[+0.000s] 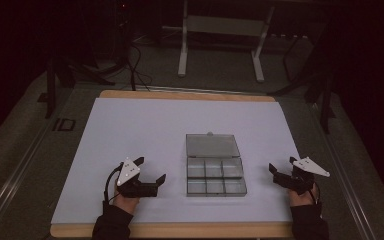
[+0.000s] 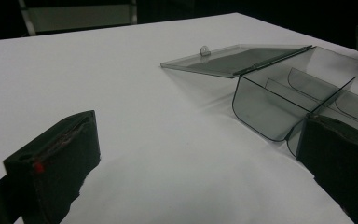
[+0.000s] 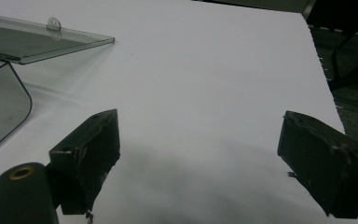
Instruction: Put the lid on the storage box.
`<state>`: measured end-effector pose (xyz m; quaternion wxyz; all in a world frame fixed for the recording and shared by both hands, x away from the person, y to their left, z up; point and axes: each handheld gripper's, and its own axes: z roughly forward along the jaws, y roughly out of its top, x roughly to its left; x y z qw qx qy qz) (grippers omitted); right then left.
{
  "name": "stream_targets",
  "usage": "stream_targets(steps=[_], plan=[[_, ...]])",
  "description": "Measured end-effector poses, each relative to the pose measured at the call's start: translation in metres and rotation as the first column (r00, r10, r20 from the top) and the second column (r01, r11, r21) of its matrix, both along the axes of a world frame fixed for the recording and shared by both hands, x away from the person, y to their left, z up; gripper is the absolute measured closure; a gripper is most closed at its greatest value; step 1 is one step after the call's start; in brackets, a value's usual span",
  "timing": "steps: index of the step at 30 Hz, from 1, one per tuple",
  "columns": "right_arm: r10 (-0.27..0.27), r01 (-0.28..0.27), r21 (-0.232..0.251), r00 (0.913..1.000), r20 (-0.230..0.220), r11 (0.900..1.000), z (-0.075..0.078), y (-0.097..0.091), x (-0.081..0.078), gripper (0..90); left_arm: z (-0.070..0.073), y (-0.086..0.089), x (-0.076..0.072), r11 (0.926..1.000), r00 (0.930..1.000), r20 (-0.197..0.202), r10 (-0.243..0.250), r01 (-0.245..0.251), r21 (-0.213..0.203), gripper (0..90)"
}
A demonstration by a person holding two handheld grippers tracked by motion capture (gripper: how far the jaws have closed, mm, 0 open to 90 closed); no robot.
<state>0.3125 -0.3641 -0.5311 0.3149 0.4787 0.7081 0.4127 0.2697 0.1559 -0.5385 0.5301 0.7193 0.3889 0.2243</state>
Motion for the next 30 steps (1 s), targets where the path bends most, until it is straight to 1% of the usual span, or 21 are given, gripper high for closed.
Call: stream_targets(steps=[1, 2, 3, 4, 5, 7, 8, 11, 12, 13, 14, 15, 16, 18, 19, 21, 23, 24, 27, 29, 30], plan=[[0.0, 0.0, 0.0, 1.0, 0.0, 1.0, 0.0, 0.0, 0.0, 12.6, 0.0, 0.0, 0.0, 1.0, 1.0, 0.0, 0.0, 0.0, 0.0, 0.4], [-0.015, 0.015, -0.002, 0.9999, 0.008, 0.9999, 0.0, 0.0, -0.001, 11.9, 0.0, -0.001, 0.0, 0.9999, 1.0, 0.002, -0.004, 0.004, 0.012, 0.4], [-0.013, 0.013, 0.001, 0.9998, 0.014, 0.9999, 0.0, 0.0, -0.001, 12.0, 0.0, -0.002, 0.0, 0.9999, 1.0, 0.001, -0.007, 0.007, 0.016, 0.4], [-0.013, 0.013, 0.001, 0.9998, 0.014, 0.9999, 0.0, 0.0, -0.001, 12.0, 0.0, -0.002, 0.0, 0.9999, 1.0, 0.001, -0.007, 0.007, 0.016, 0.4], [0.001, -0.001, 0.002, 1.0, 0.003, 1.0, 0.0, 0.0, 0.0, 12.0, 0.0, -0.002, 0.001, 0.9999, 0.9999, -0.007, -0.01, 0.01, 0.014, 0.4], [-0.001, 0.001, -0.005, 1.0, -0.001, 1.0, 0.0, 0.001, 0.0, 12.1, 0.0, 0.0, 0.002, 0.9999, 0.9998, -0.016, -0.011, 0.011, 0.002, 0.4], [0.0, 0.0, -0.008, 1.0, -0.001, 1.0, 0.0, 0.001, 0.0, 12.1, 0.0, 0.0, 0.002, 0.9998, 0.9996, -0.02, -0.019, 0.019, -0.005, 0.4], [-0.001, 0.001, -0.004, 1.0, -0.002, 1.0, 0.0, 0.001, 0.0, 12.2, 0.0, 0.002, 0.005, 0.9971, 0.9964, -0.044, -0.073, 0.071, -0.025, 0.4], [-0.002, 0.002, -0.003, 1.0, 0.0, 1.0, 0.0, 0.0, 0.0, 12.2, 0.001, 0.002, 0.005, 0.9961, 0.9946, -0.056, -0.087, 0.086, -0.02, 0.4], [-0.001, 0.001, -0.003, 1.0, -0.001, 1.0, 0.0, 0.0, 0.0, 12.2, 0.001, 0.001, 0.006, 0.9945, 0.9913, -0.079, -0.105, 0.105, -0.004, 0.4], [-0.001, 0.001, -0.003, 1.0, -0.003, 1.0, 0.0, 0.0, 0.0, 12.2, 0.001, -0.001, 0.007, 0.9929, 0.9888, -0.093, -0.116, 0.118, 0.012, 0.4], [-0.001, 0.001, -0.003, 1.0, -0.003, 1.0, 0.0, 0.001, 0.0, 12.2, 0.002, -0.002, 0.008, 0.9901, 0.9822, -0.133, -0.133, 0.138, 0.027, 0.4], [-0.002, 0.002, -0.004, 1.0, -0.002, 1.0, 0.0, 0.001, 0.0, 12.2, 0.002, -0.003, 0.01, 0.9877, 0.9762, -0.159, -0.147, 0.153, 0.029, 0.4], [-0.001, 0.001, -0.006, 1.0, -0.003, 1.0, 0.0, 0.001, 0.0, 12.2, 0.003, -0.004, 0.012, 0.9828, 0.9607, -0.219, -0.171, 0.182, 0.03, 0.4], [-0.001, 0.001, -0.006, 1.0, -0.002, 1.0, 0.0, 0.001, 0.0, 12.2, 0.005, -0.004, 0.013, 0.9821, 0.957, -0.228, -0.179, 0.188, 0.017, 0.4], [-0.001, 0.001, -0.004, 1.0, -0.002, 1.0, 0.0, 0.001, 0.0, 12.2, 0.01, -0.003, 0.015, 0.9785, 0.9443, -0.258, -0.205, 0.204, -0.031, 0.4], [-0.002, 0.002, -0.005, 1.0, -0.003, 1.0, 0.0, 0.001, 0.0, 12.2, 0.016, -0.005, 0.017, 0.9764, 0.9375, -0.274, -0.214, 0.214, -0.031, 0.4], [-0.002, 0.002, -0.005, 1.0, -0.003, 1.0, 0.0, 0.001, 0.0, 12.2, 0.02, -0.008, 0.019, 0.9748, 0.935, -0.281, -0.216, 0.223, -0.006, 0.4], [0.0, 0.0, -0.011, 1.0, -0.004, 0.9999, 0.0, 0.001, 0.001, 12.3, 0.029, -0.018, 0.023, 0.971, 0.9345, -0.283, -0.216, 0.236, 0.038, 0.3], [-0.001, 0.001, -0.011, 1.0, -0.005, 0.9999, 0.0, 0.001, 0.0, 12.3, 0.034, -0.022, 0.028, 0.9694, 0.9292, -0.292, -0.227, 0.244, 0.024, 0.3], [-0.001, 0.001, -0.009, 1.0, -0.005, 1.0, 0.0, 0.001, 0.0, 12.3, 0.036, -0.025, 0.031, 0.9699, 0.9295, -0.294, -0.223, 0.242, 0.029, 0.3]])
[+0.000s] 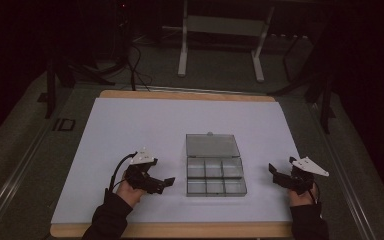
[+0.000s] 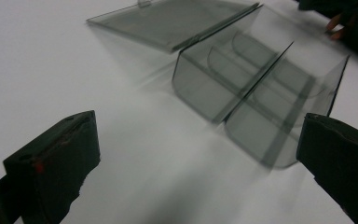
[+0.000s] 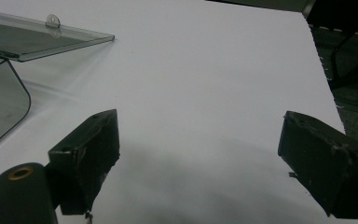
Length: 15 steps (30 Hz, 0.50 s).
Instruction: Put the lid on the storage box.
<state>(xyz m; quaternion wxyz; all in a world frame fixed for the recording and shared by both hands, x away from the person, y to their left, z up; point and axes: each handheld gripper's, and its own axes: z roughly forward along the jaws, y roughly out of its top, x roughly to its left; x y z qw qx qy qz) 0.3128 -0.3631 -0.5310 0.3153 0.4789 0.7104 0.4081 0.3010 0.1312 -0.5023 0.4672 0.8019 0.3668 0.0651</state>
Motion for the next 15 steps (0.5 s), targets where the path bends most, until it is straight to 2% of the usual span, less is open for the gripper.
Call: stream_targets(steps=[4, 15], plan=[[0.006, -0.005, 0.004, 1.0, -0.002, 1.0, 0.0, 0.0, 0.0, 12.3, 0.006, -0.007, 0.011, 0.9998, 0.9995, -0.022, 0.021, -0.021, -0.001, 0.3], [0.009, -0.009, 0.005, 1.0, 0.0, 1.0, 0.0, 0.0, 0.0, 12.3, 0.016, -0.03, 0.044, 0.9991, 0.9989, -0.028, 0.038, -0.037, 0.022, 0.4]])
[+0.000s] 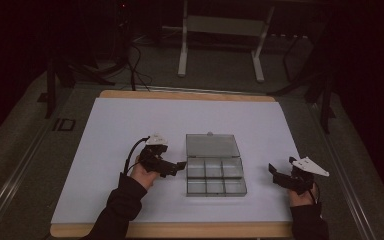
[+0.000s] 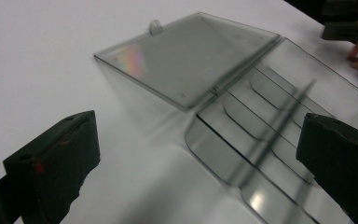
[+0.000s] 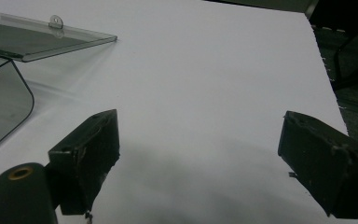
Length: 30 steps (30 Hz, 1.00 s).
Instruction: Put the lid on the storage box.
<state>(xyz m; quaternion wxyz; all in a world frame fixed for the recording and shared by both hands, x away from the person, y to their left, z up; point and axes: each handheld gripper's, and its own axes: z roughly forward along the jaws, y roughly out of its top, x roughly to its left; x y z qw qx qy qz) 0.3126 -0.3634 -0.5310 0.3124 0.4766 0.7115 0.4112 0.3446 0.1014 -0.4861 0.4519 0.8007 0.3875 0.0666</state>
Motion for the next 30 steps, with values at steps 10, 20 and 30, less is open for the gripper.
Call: stream_targets(steps=[10, 20, 30], plan=[[0.002, -0.002, -0.002, 1.0, -0.002, 1.0, 0.0, 0.0, 0.0, 12.3, 0.008, -0.014, 0.028, 0.9999, 0.9998, -0.018, 0.008, -0.008, -0.014, 0.3], [0.001, -0.001, -0.007, 1.0, -0.004, 1.0, 0.0, 0.001, 0.0, 12.3, 0.001, -0.031, 0.055, 0.9989, 0.9949, -0.091, 0.043, -0.045, -0.014, 0.4], [0.004, -0.004, -0.013, 1.0, -0.003, 0.9999, 0.0, 0.001, 0.0, 12.4, -0.014, -0.043, 0.071, 0.9935, 0.9838, -0.147, 0.103, -0.109, -0.032, 0.5]])
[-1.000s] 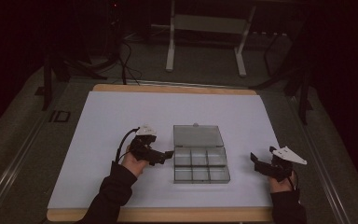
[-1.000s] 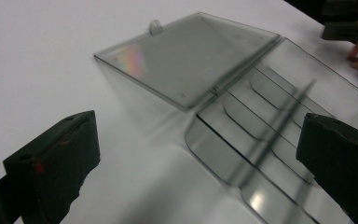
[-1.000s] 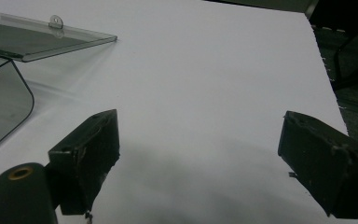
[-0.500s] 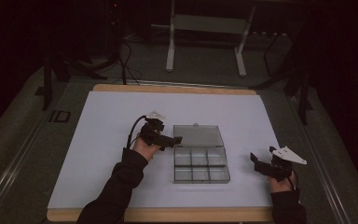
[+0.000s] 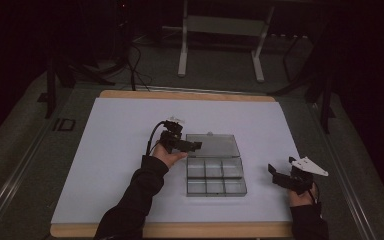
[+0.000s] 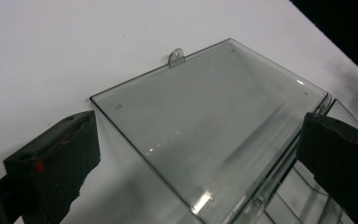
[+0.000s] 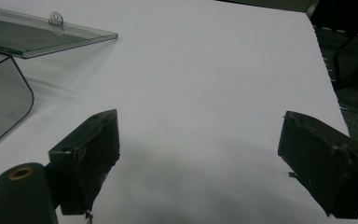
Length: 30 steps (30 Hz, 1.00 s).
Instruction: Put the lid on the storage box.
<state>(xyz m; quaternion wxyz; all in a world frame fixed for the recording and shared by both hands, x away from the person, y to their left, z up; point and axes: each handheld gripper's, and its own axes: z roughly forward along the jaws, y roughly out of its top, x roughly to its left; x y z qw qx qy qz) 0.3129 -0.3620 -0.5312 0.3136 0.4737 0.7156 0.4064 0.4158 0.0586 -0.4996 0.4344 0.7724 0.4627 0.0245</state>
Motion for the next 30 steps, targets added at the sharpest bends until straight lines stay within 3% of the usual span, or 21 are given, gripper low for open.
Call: stream_targets(steps=[7, 25, 27, 30], plan=[[-0.002, 0.002, -0.006, 1.0, -0.004, 1.0, 0.0, 0.0, 0.0, 12.4, -0.014, -0.003, 0.006, 0.9997, 0.9973, -0.07, 0.023, -0.024, -0.009, 2.0], [0.0, 0.0, -0.007, 1.0, -0.003, 1.0, 0.0, 0.001, 0.0, 12.5, -0.032, -0.001, 0.008, 0.996, 0.9878, -0.156, -0.001, -0.013, -0.088, 20.0], [-0.002, 0.002, -0.009, 1.0, -0.002, 1.0, 0.0, 0.001, 0.0, 13.1, -0.033, 0.004, 0.01, 0.9929, 0.9837, -0.18, -0.005, -0.017, -0.118, 22.6], [-0.004, 0.004, -0.009, 1.0, -0.002, 1.0, 0.0, 0.001, 0.0, 13.2, -0.032, 0.004, 0.01, 0.9927, 0.9817, -0.19, -0.012, -0.011, -0.12, 24.2]])
